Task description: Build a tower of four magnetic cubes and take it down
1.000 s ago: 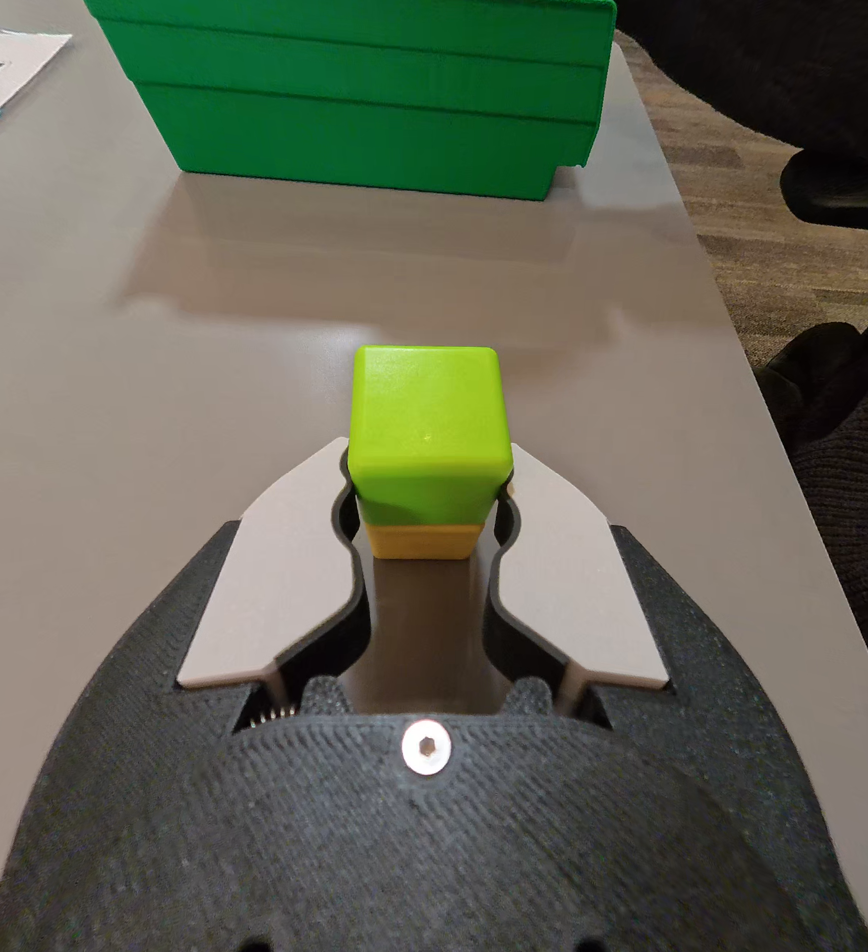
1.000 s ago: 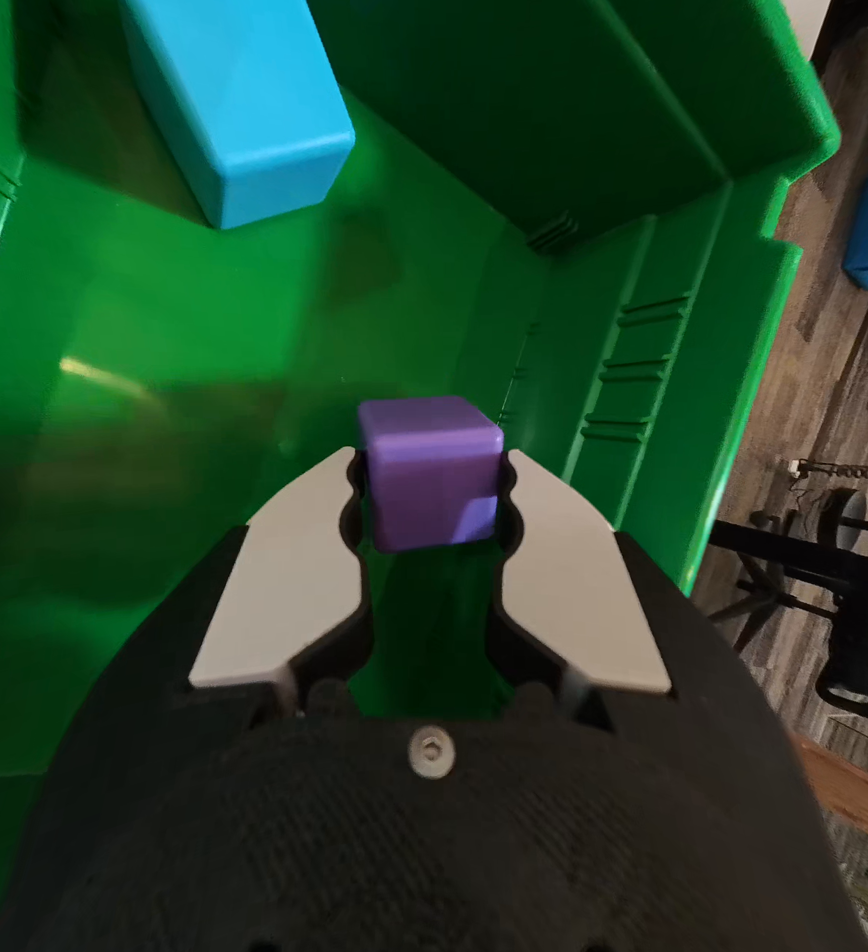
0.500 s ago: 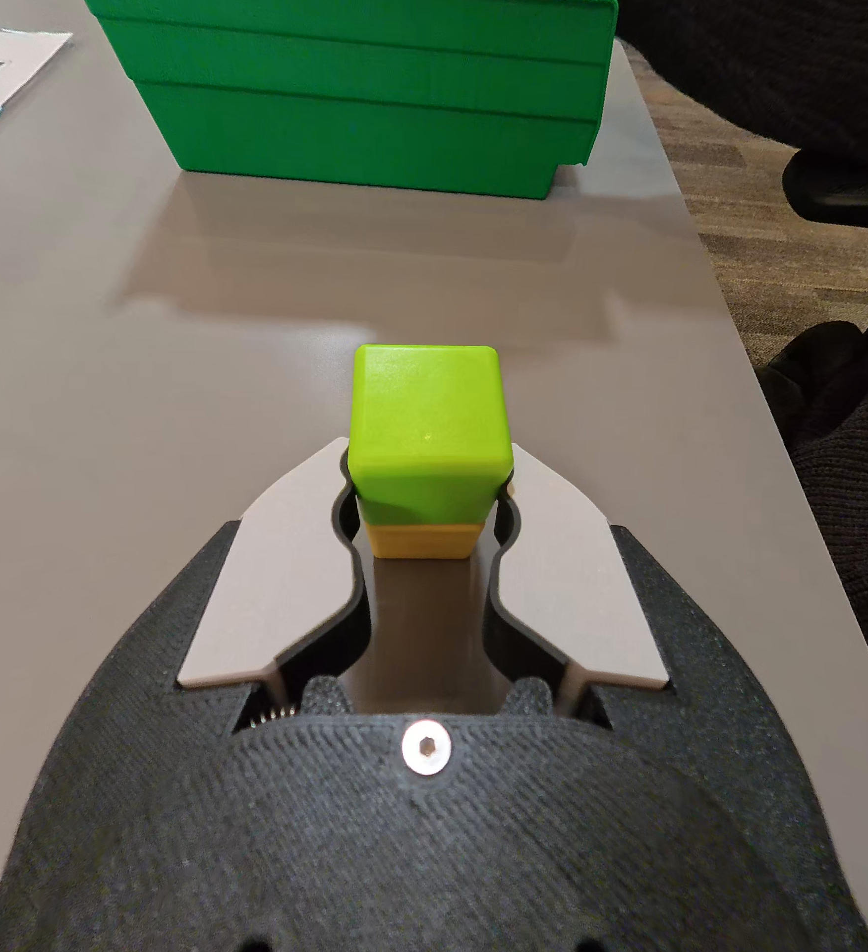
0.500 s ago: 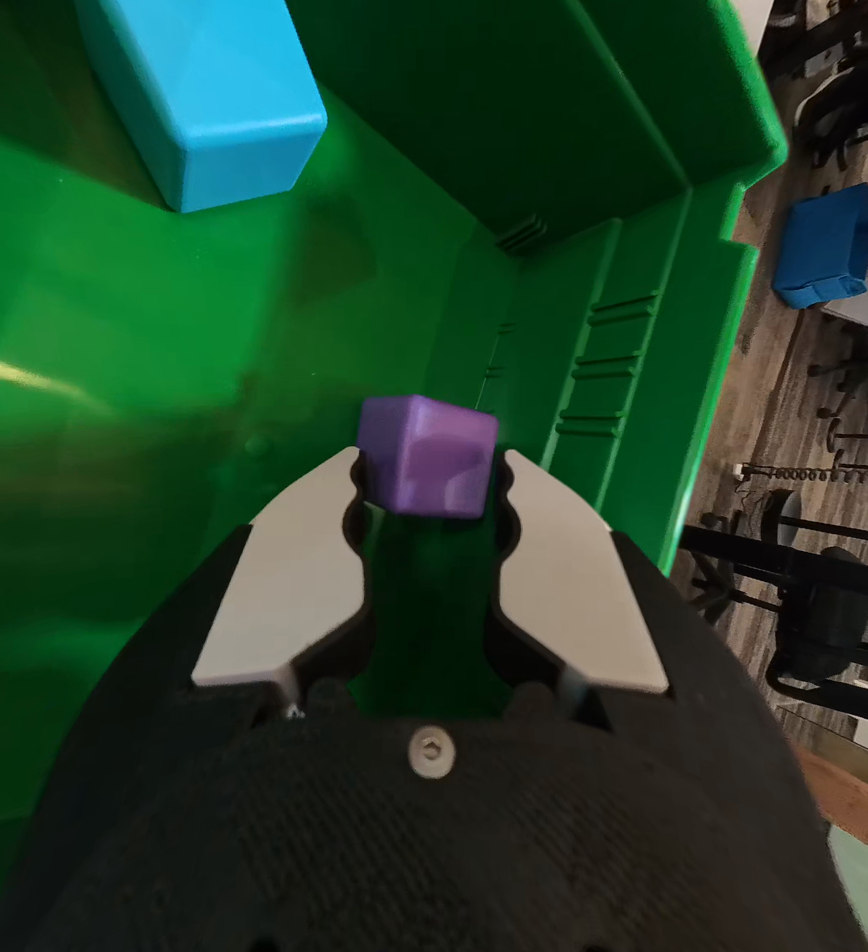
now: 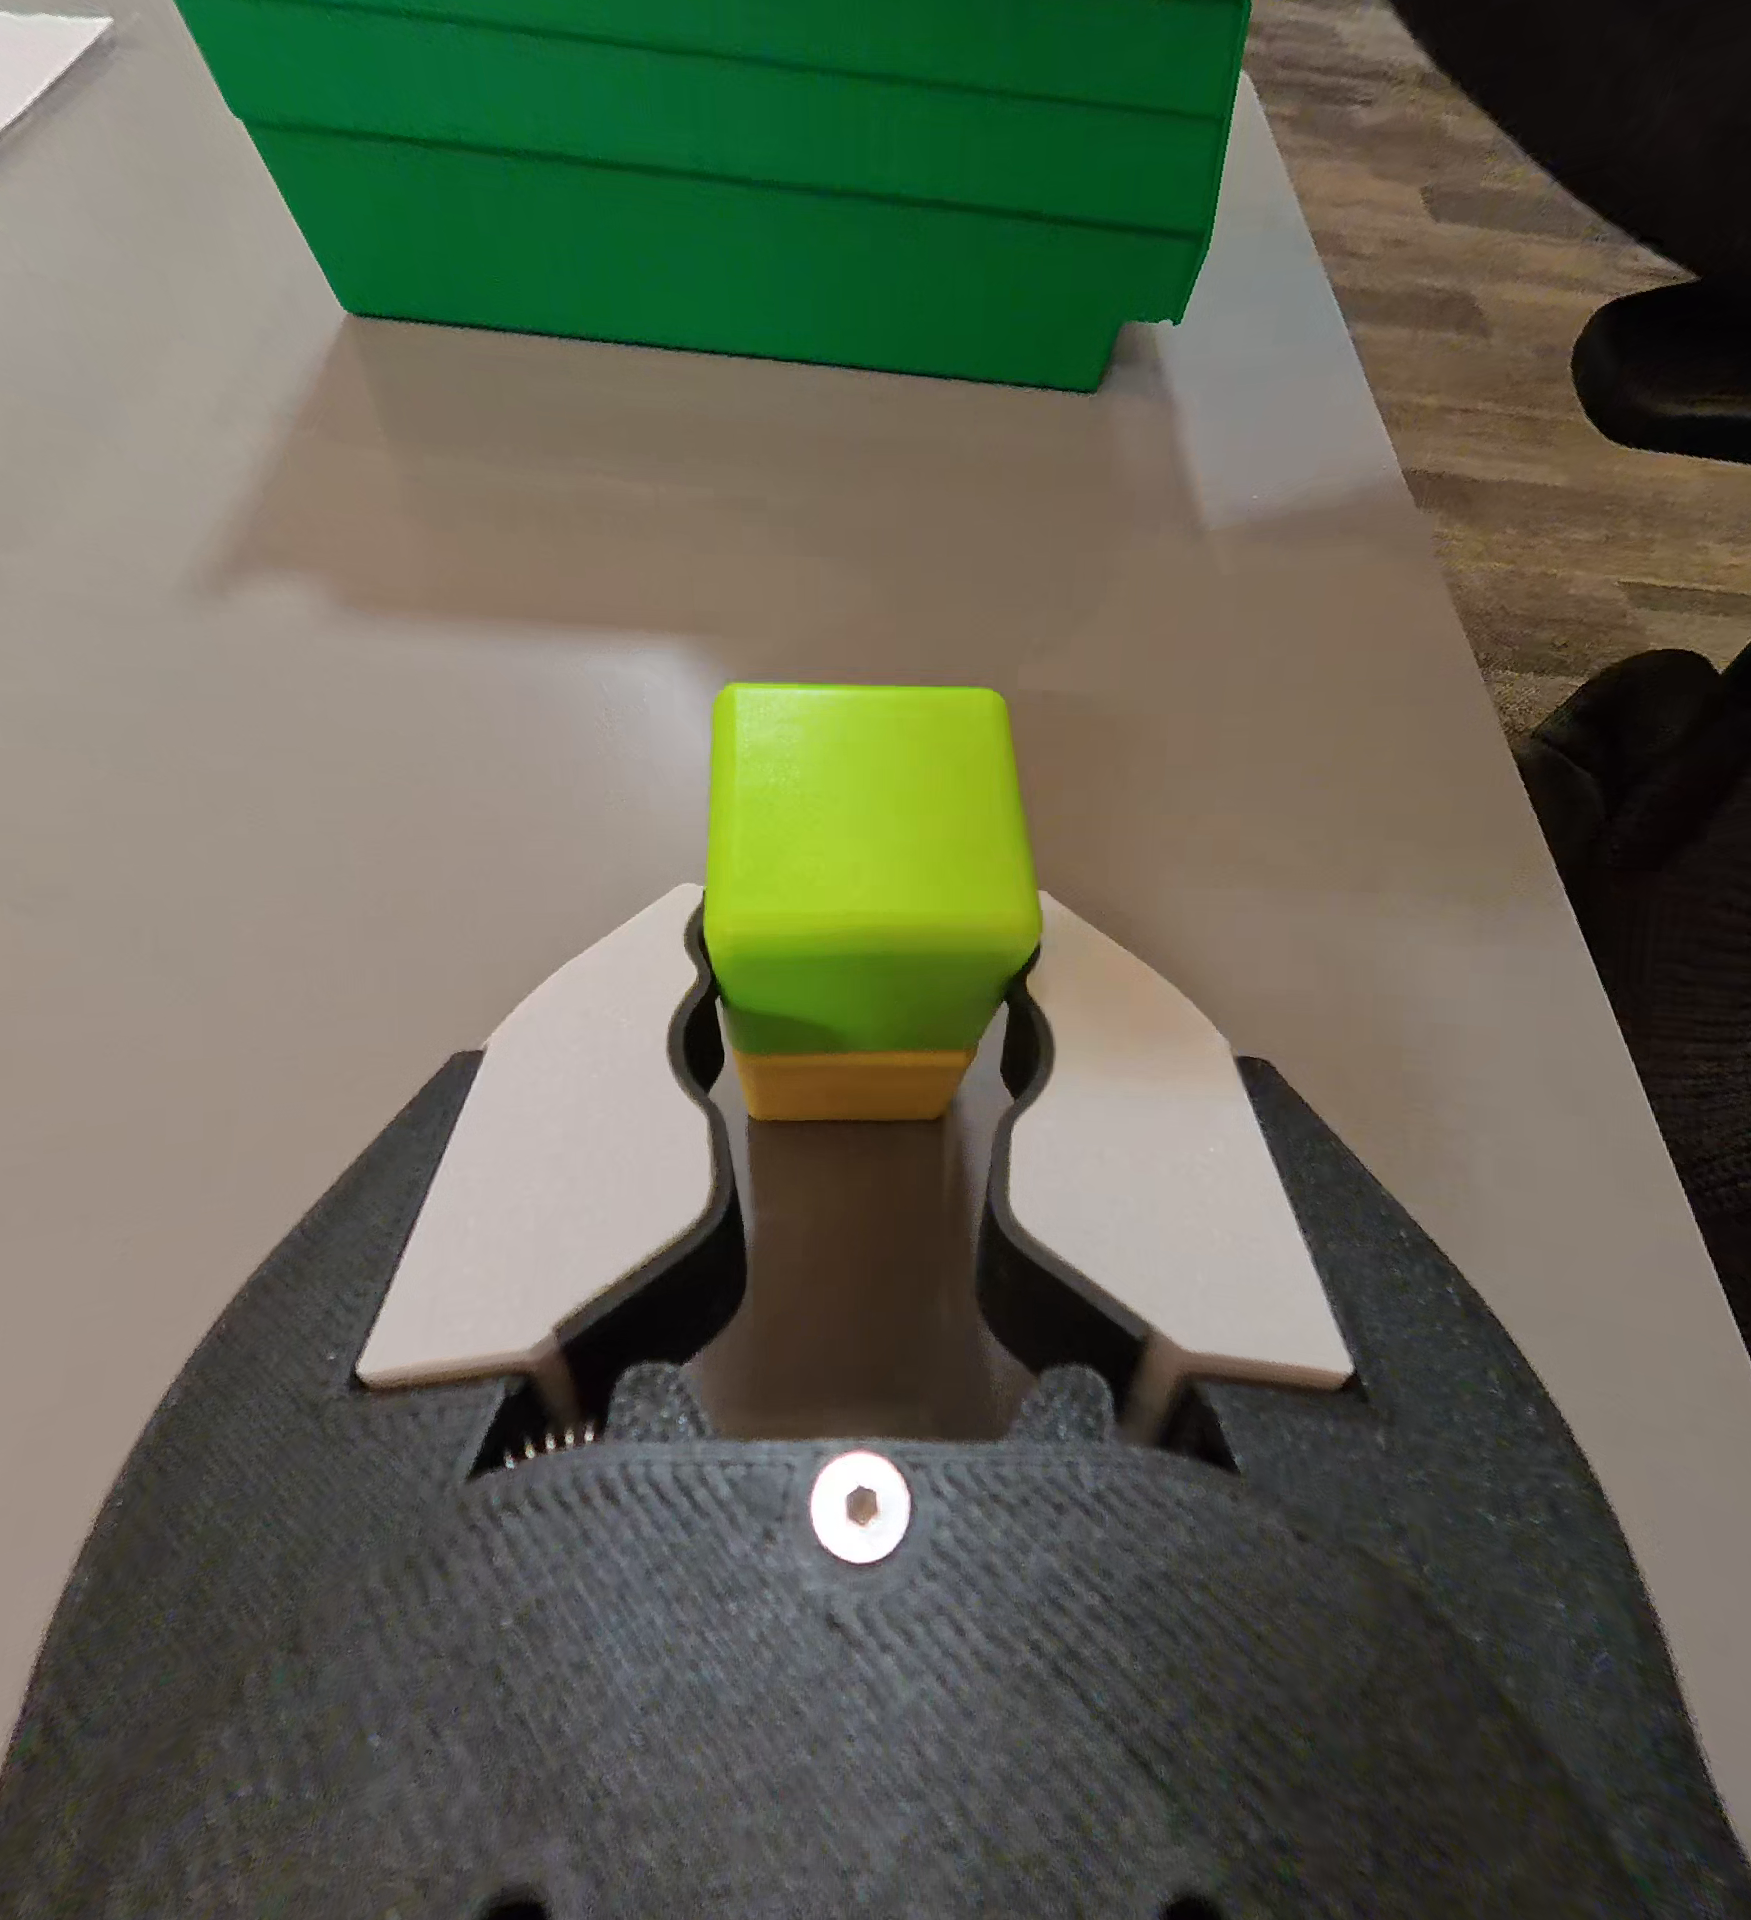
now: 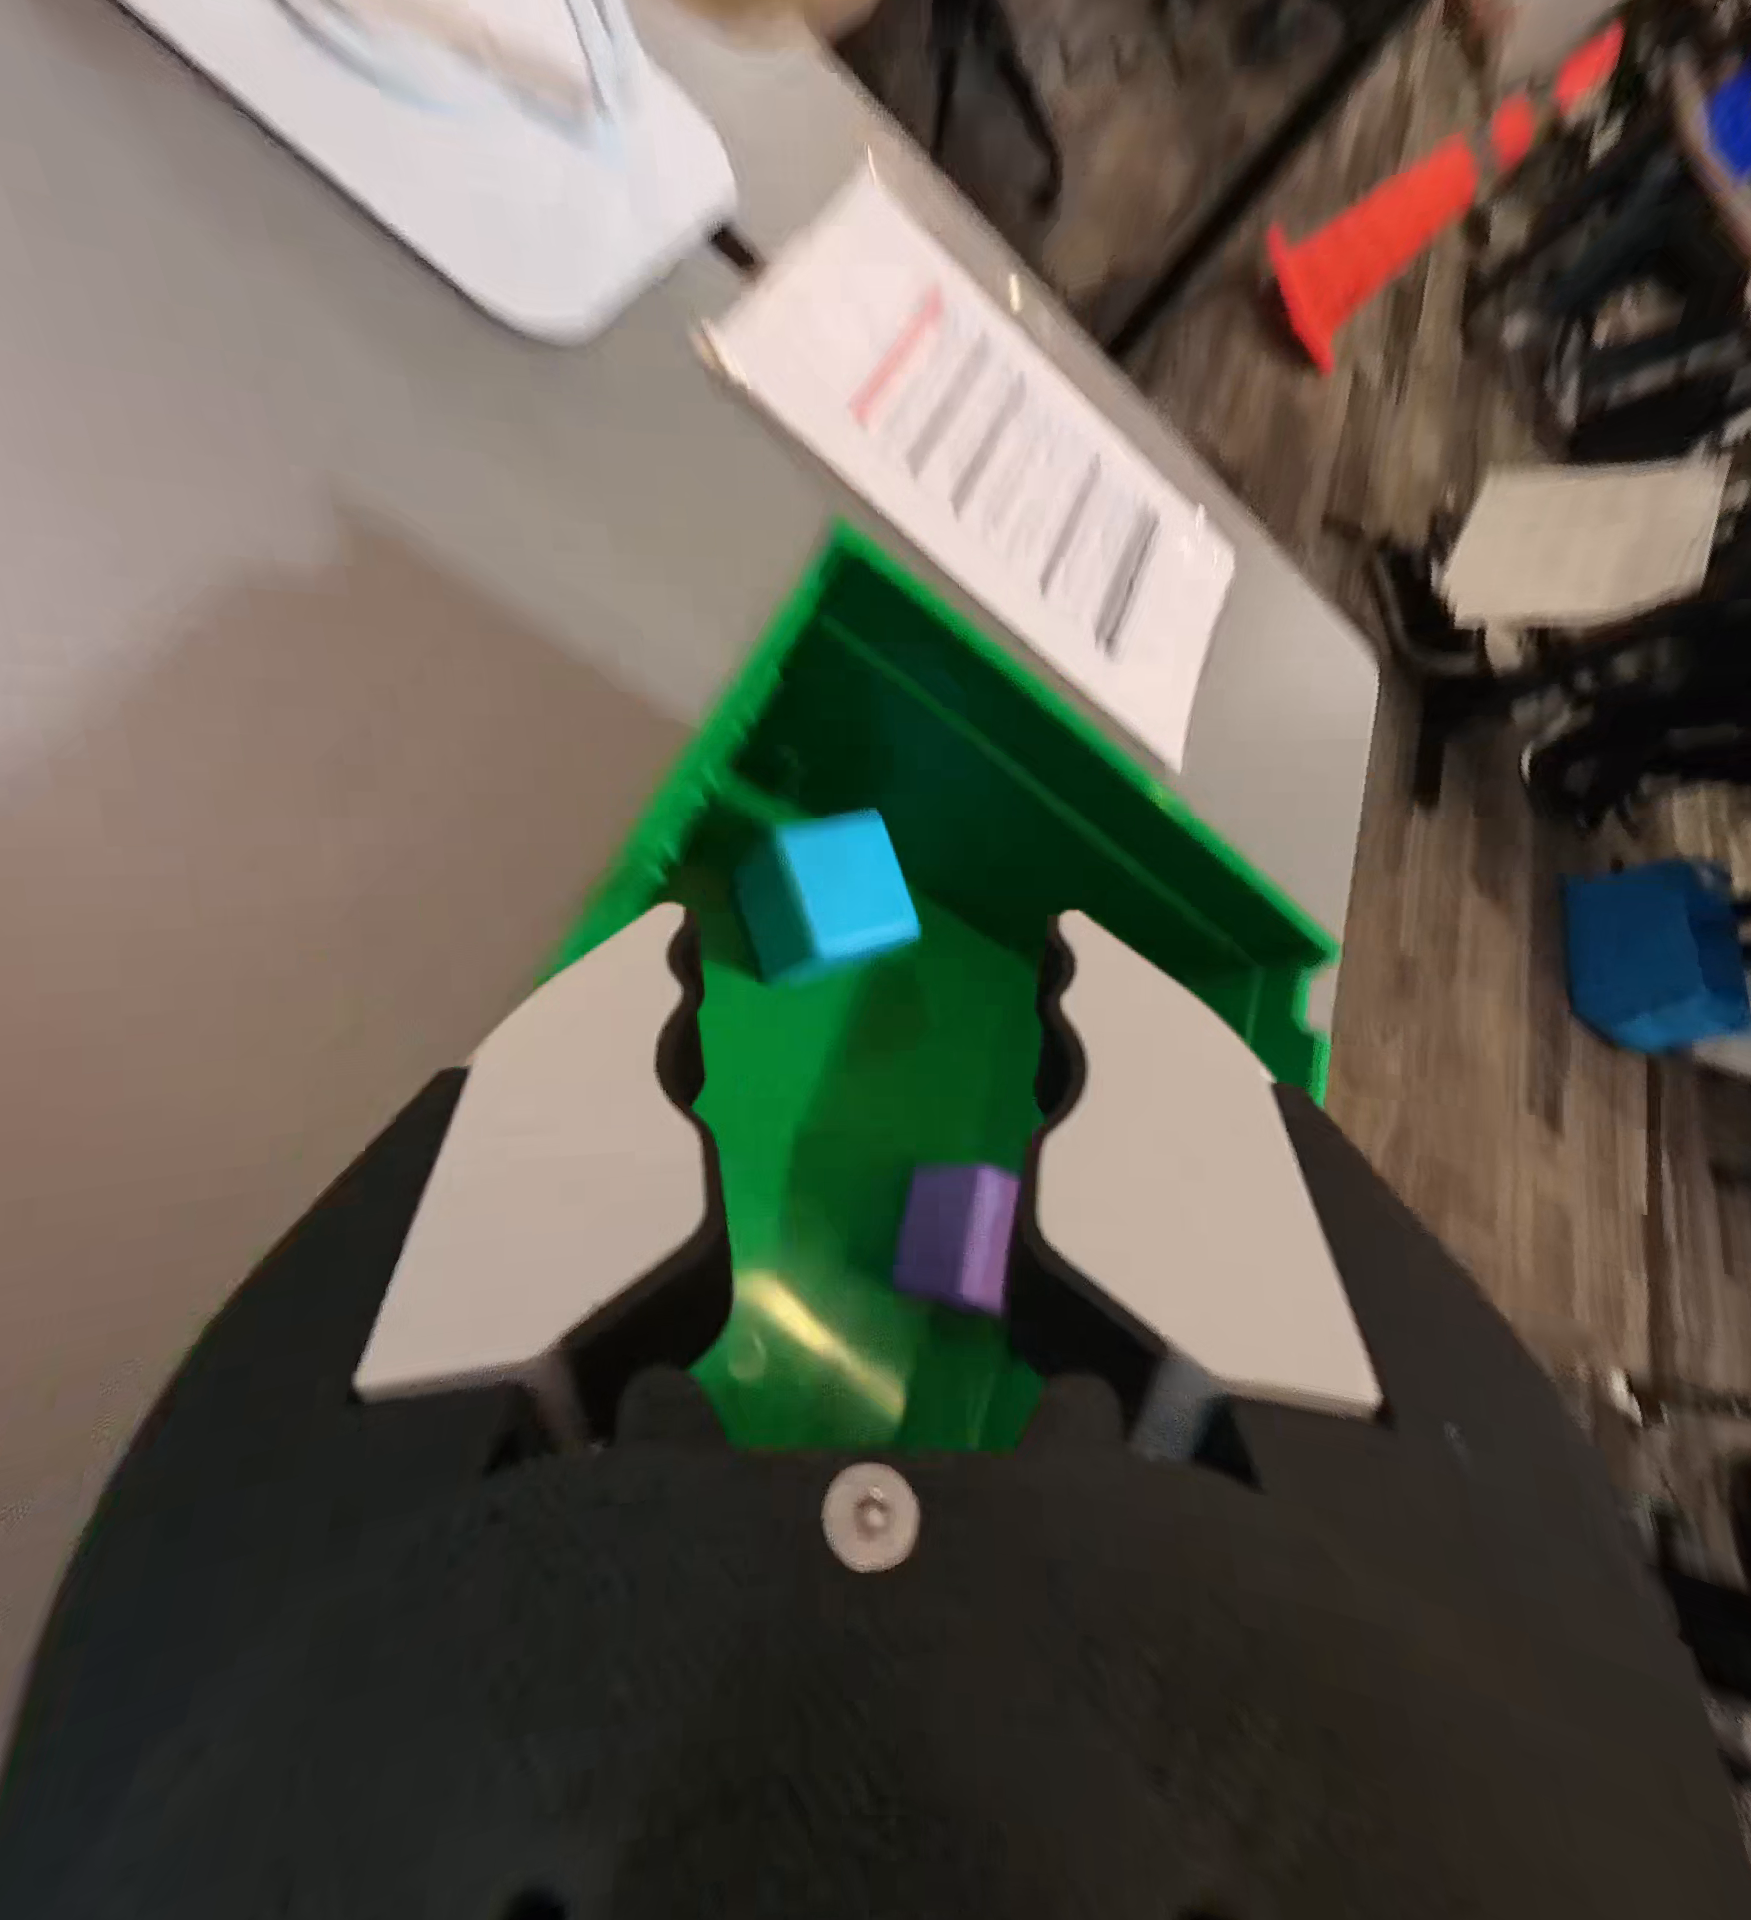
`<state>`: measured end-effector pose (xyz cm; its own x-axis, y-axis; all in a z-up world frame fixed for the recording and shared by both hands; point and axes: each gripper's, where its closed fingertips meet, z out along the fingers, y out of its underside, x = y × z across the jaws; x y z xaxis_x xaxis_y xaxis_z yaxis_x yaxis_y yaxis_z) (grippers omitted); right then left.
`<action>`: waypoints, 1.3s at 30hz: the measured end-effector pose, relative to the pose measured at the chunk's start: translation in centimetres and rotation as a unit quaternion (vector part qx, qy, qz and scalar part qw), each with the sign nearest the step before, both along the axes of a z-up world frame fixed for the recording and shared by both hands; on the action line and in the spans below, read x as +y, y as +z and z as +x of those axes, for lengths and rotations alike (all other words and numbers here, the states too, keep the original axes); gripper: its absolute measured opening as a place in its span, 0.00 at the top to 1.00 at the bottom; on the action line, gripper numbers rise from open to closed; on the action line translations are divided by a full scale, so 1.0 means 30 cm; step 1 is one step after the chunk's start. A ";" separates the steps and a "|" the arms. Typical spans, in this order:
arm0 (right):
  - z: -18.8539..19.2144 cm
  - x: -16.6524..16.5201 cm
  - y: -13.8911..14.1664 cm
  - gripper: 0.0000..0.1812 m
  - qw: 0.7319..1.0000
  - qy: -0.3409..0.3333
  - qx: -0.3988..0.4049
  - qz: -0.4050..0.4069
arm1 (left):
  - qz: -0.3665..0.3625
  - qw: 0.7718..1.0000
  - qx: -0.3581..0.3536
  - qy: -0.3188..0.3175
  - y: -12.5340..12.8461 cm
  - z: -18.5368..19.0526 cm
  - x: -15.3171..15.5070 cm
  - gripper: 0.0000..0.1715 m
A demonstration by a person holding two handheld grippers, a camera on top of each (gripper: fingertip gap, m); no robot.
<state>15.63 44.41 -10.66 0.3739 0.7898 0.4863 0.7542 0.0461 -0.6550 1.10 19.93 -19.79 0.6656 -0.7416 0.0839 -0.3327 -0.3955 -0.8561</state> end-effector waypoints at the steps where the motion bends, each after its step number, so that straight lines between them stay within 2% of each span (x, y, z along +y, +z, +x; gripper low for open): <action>1: -0.044 -0.038 0.038 0.64 0.999 0.022 0.024 0.010 | -0.003 1.000 0.001 0.000 -0.003 0.000 -0.001 0.70; 4: -0.176 -0.185 0.137 0.63 0.990 0.098 0.097 0.015 | -0.006 1.000 0.012 0.002 -0.012 0.002 -0.002 0.69; 8: -0.347 -0.452 0.185 0.62 0.953 0.224 0.197 -0.056 | 0.017 0.999 0.037 0.006 -0.014 0.001 -0.004 0.57; 11: -0.449 -0.643 0.131 0.62 0.914 0.299 0.235 -0.140 | 0.012 0.997 0.077 0.018 -0.044 -0.022 -0.001 0.54; 15: -0.517 -0.763 -0.025 0.61 0.901 0.349 0.197 -0.164 | 0.004 0.996 0.085 0.031 -0.054 -0.032 0.007 0.55; 18: -0.525 -0.800 -0.104 0.61 0.895 0.374 0.178 -0.165 | -0.011 0.995 0.091 0.029 -0.069 -0.030 0.005 0.56; 21: -0.530 -0.812 -0.135 0.61 0.887 0.386 0.184 -0.176 | -0.025 0.994 0.104 0.023 -0.088 -0.026 0.000 0.57; 31: -0.540 -0.822 -0.183 0.60 0.862 0.398 0.217 -0.228 | -0.035 0.993 0.112 0.016 -0.100 -0.020 -0.004 0.69; 39: -0.544 -0.841 -0.193 0.61 0.855 0.409 0.214 -0.238 | -0.044 0.993 0.105 -0.005 -0.103 -0.008 -0.019 0.71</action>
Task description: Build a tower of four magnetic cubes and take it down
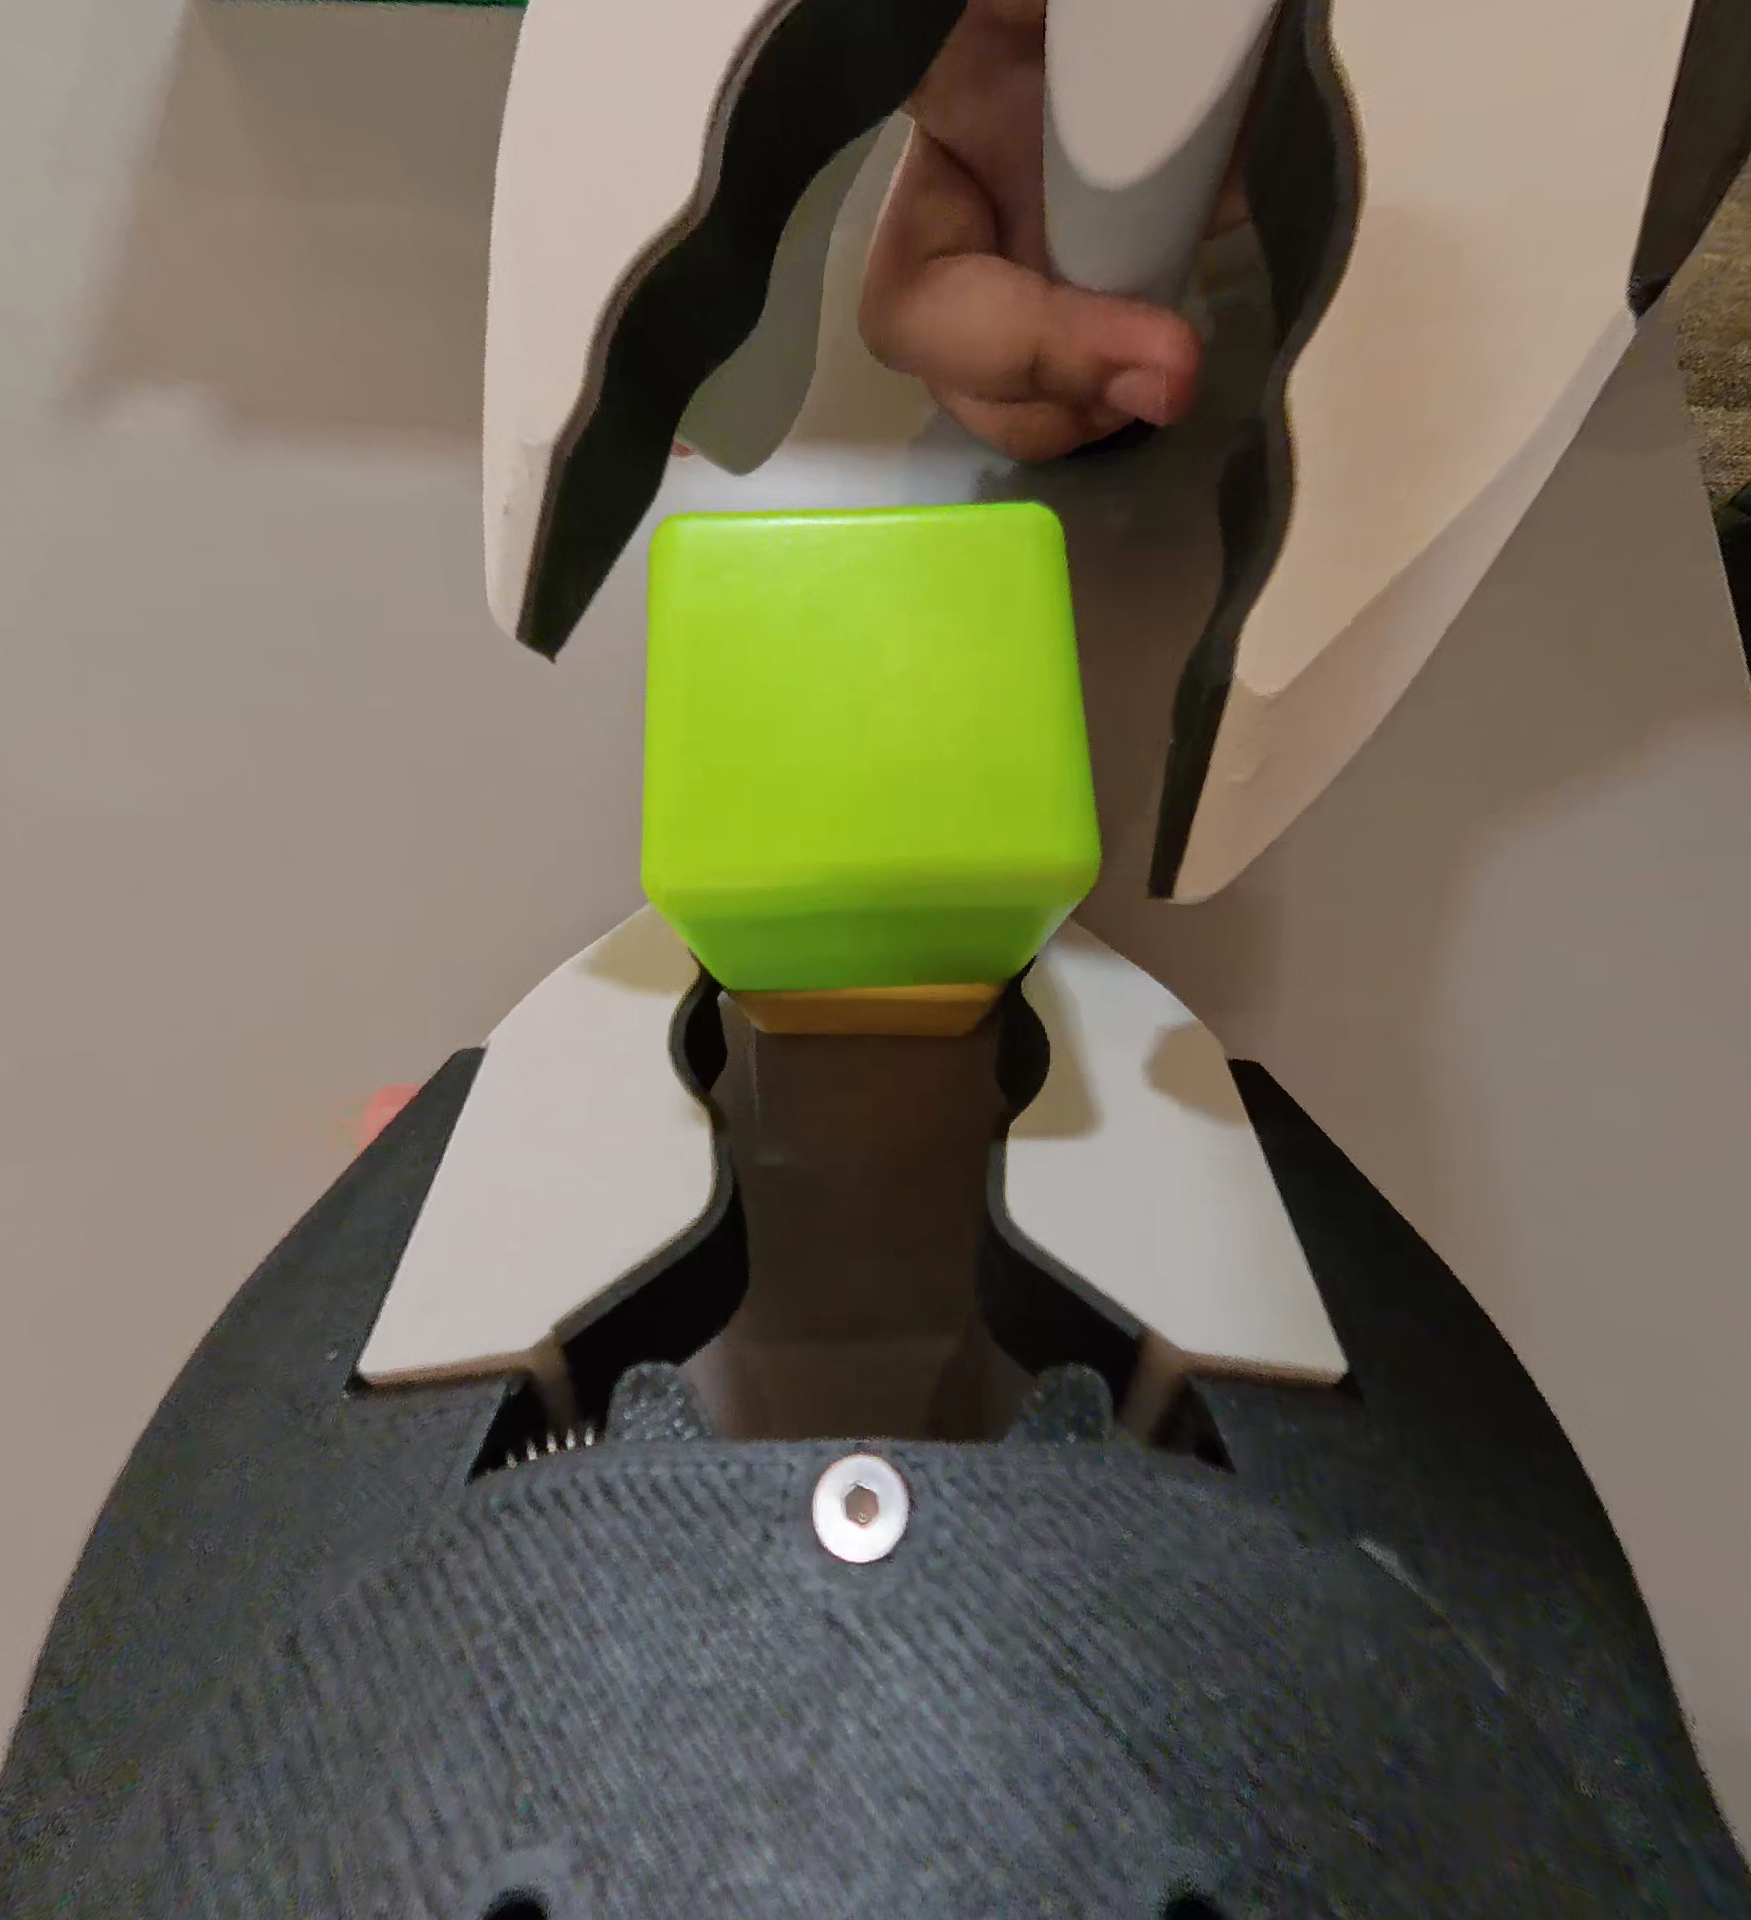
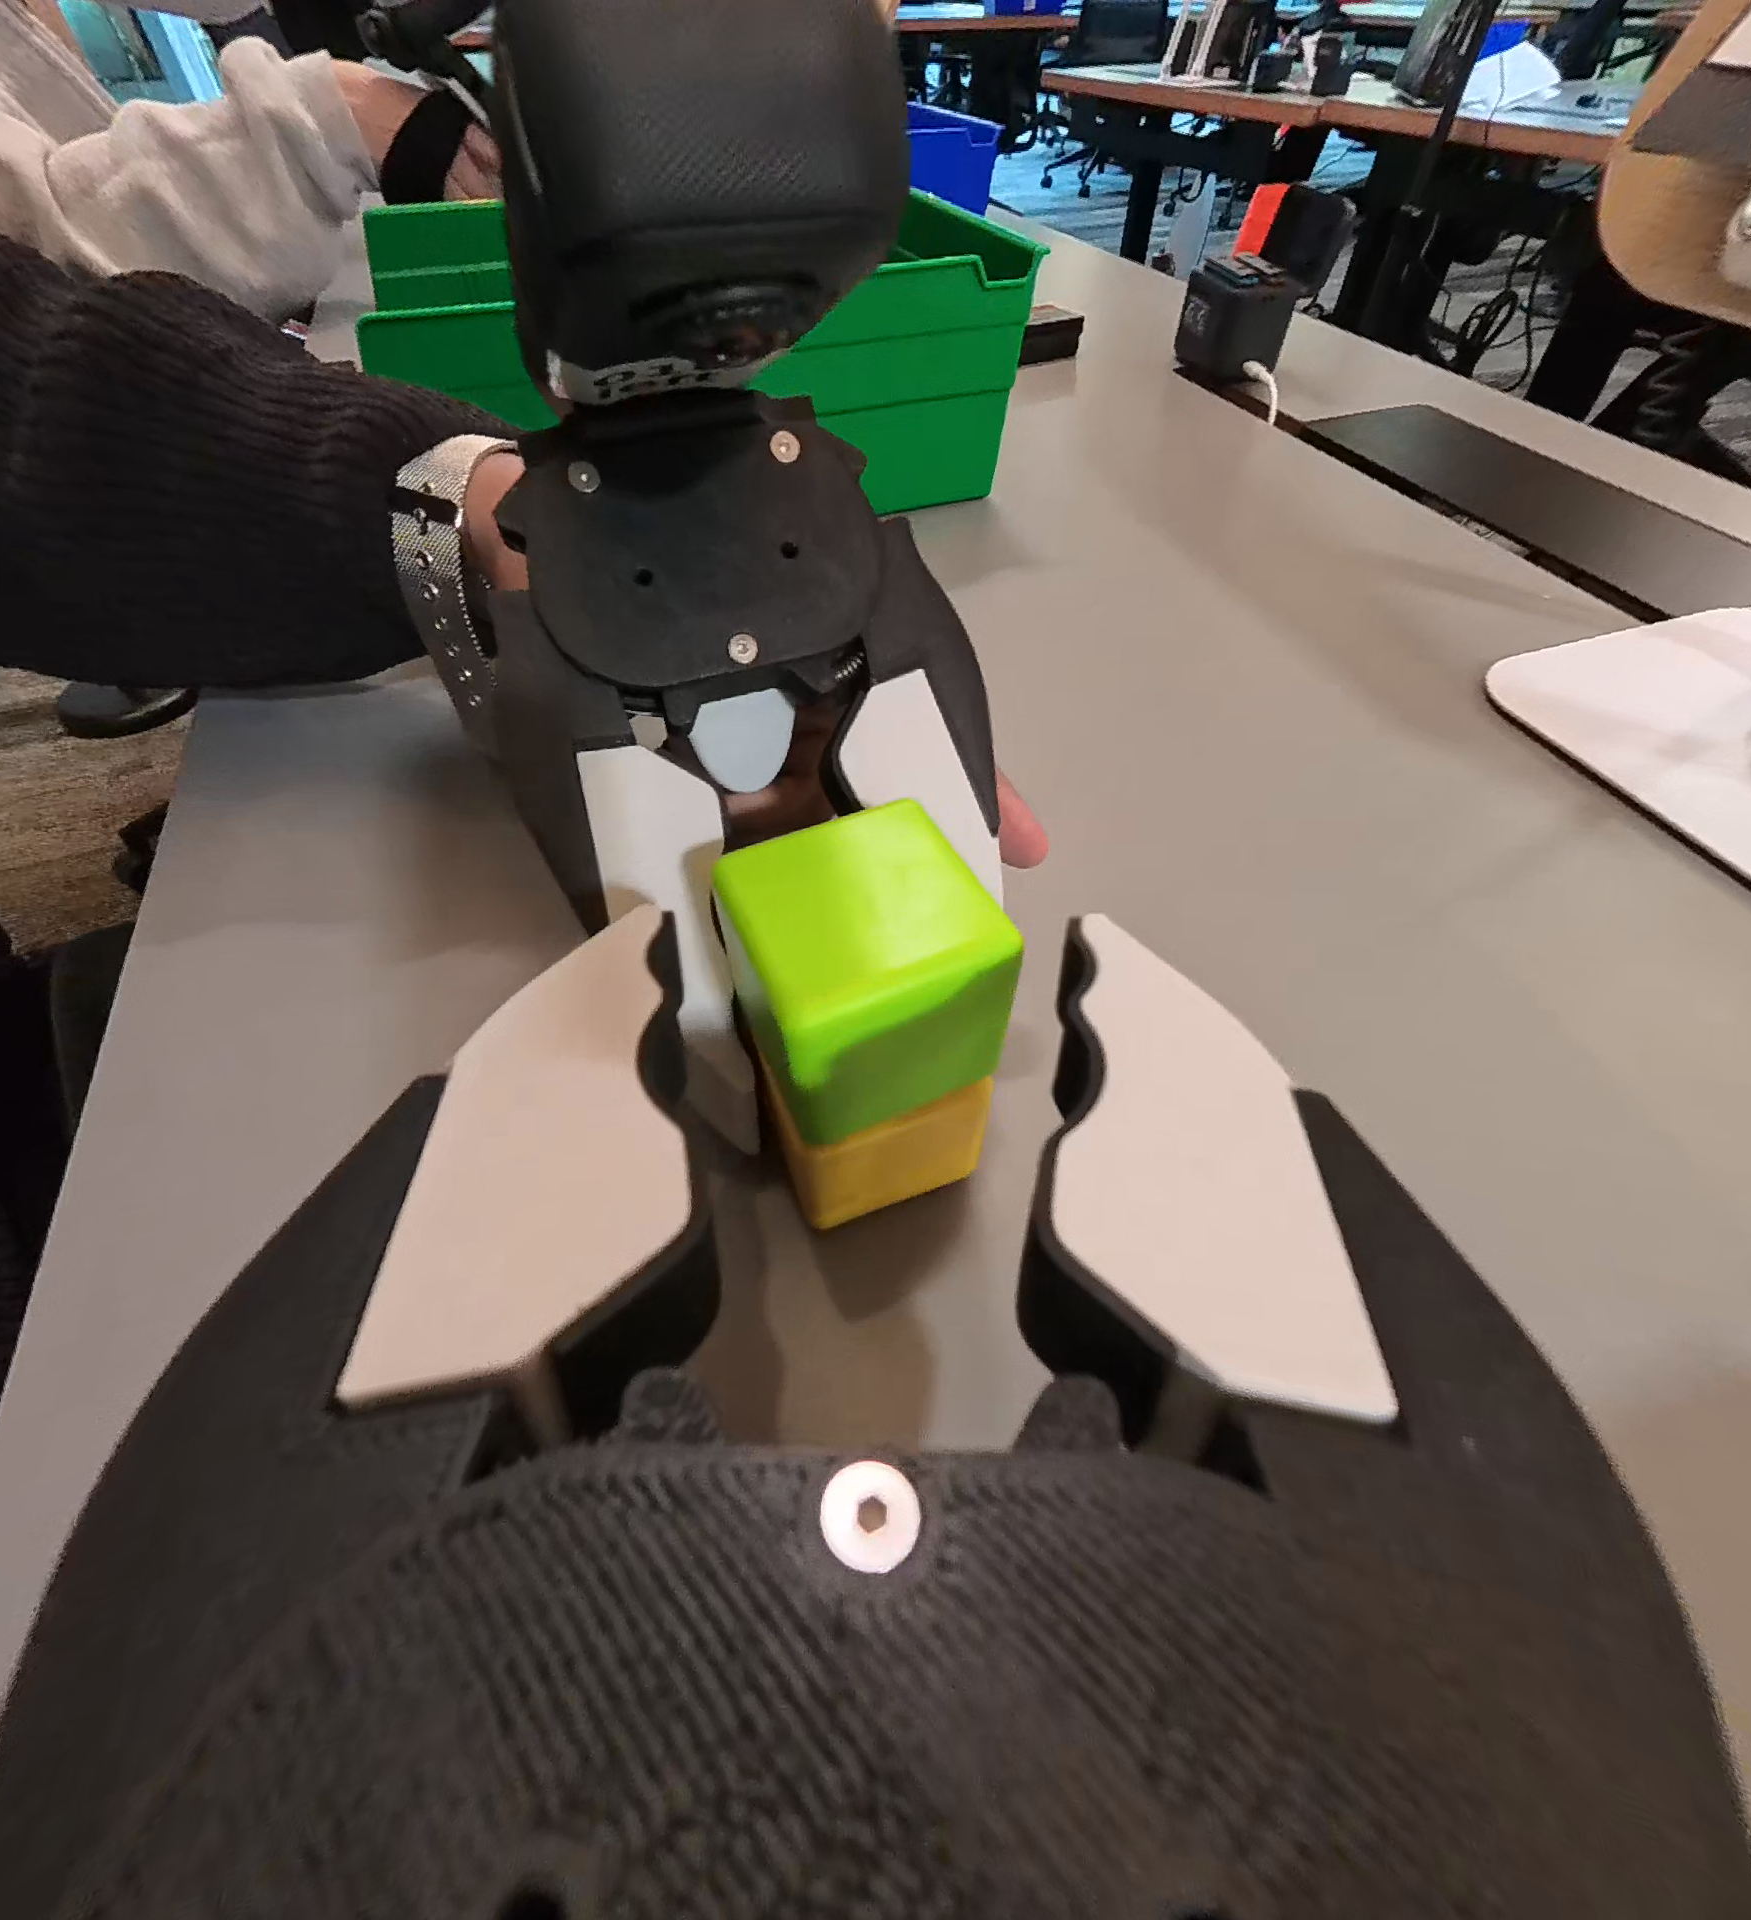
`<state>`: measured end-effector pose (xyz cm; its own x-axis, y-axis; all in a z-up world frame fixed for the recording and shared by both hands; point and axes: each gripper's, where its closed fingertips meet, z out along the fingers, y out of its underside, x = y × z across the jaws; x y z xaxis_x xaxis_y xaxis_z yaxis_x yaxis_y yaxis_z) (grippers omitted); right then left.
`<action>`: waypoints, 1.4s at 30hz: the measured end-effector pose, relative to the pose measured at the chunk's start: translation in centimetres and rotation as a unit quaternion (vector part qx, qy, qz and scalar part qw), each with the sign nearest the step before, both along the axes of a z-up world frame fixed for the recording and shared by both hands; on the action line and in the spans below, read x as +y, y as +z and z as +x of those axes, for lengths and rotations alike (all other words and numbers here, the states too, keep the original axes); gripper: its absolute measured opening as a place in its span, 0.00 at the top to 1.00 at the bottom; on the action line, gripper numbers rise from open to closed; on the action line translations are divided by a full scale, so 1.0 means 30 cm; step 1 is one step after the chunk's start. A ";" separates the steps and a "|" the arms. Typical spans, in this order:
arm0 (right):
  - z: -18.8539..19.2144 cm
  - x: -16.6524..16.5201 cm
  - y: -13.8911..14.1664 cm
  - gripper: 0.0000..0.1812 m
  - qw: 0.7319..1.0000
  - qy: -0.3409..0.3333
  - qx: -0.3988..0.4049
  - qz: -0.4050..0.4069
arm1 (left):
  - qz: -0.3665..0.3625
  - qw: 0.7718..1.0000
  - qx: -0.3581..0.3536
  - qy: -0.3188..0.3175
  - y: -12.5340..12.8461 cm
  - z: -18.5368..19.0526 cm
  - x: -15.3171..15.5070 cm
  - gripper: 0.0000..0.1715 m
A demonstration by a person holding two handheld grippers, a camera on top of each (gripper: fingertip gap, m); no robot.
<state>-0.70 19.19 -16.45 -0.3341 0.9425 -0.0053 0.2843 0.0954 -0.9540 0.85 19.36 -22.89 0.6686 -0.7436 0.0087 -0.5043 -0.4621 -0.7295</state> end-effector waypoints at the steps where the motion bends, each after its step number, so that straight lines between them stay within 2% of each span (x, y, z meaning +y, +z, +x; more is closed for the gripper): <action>1: 0.001 -0.003 -0.001 0.62 1.000 0.002 0.000 0.003 | -0.002 1.000 -0.001 -0.001 0.000 0.001 -0.001 0.71; 15: -0.005 -0.015 -0.022 0.68 0.999 0.003 -0.010 0.044 | -0.003 1.000 -0.002 -0.019 -0.001 0.011 -0.013 0.71; 27: -0.015 -0.006 -0.015 0.69 1.000 -0.003 -0.027 -0.010 | -0.012 1.000 -0.011 -0.011 0.000 0.004 -0.010 0.71; 32: -0.022 0.030 0.065 0.72 0.995 -0.020 0.005 -0.099 | -0.007 1.000 -0.005 -0.009 -0.001 0.002 -0.008 0.71; 38: 0.010 0.066 0.151 0.72 0.995 -0.037 0.038 -0.081 | -0.007 1.000 -0.005 -0.009 -0.002 0.001 -0.008 0.70; 42: 0.036 0.082 0.246 0.72 0.994 -0.043 0.066 -0.072 | -0.006 1.000 -0.003 -0.008 -0.002 0.001 -0.008 0.70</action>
